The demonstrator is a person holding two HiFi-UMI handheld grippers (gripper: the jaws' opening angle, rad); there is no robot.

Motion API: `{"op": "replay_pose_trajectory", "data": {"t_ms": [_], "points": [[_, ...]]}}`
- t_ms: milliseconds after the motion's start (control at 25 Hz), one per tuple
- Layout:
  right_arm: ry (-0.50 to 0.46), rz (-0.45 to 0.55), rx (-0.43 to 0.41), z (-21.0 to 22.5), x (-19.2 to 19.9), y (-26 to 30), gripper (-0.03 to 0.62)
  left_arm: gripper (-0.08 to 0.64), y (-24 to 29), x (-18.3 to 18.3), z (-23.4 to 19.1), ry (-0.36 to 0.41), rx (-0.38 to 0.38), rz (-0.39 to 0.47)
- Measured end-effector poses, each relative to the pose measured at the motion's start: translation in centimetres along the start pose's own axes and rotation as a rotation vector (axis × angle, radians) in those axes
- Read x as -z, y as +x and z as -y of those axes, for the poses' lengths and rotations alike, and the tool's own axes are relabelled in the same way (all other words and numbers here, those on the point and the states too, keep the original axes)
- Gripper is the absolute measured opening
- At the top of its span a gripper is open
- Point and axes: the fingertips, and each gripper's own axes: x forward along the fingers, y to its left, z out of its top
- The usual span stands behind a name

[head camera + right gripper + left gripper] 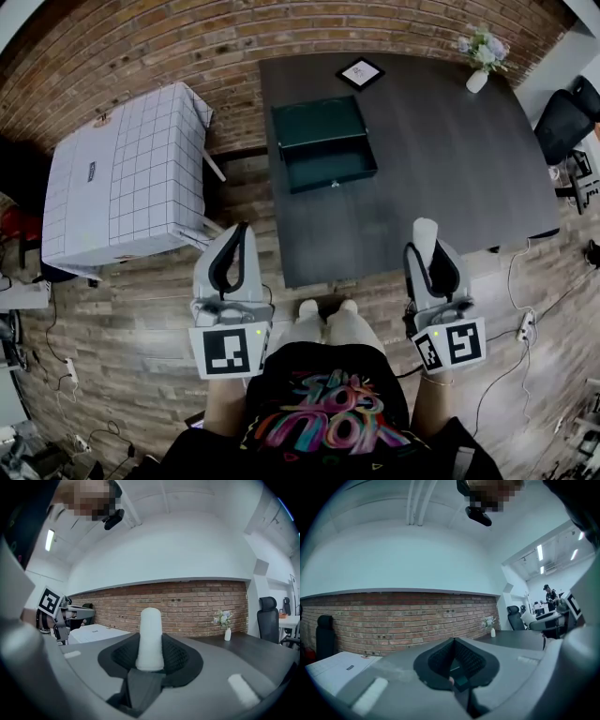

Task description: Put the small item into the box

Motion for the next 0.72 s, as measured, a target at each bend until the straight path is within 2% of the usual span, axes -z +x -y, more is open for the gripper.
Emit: {"op": "replay_pose_trajectory", "data": {"t_ms": [280,720], "points": [[0.006,-0.046,-0.028,1.9,1.1,3.1,0.141,0.002,3.5,0.8,-0.4,-0.011,-0.023,-0.021],[-0.033,-0.051,-0.158,7.2,0.2,13.2,0.141,0.002,11.7,-0.6,-1.9,-0.006,-0.149,-0.009]]}}
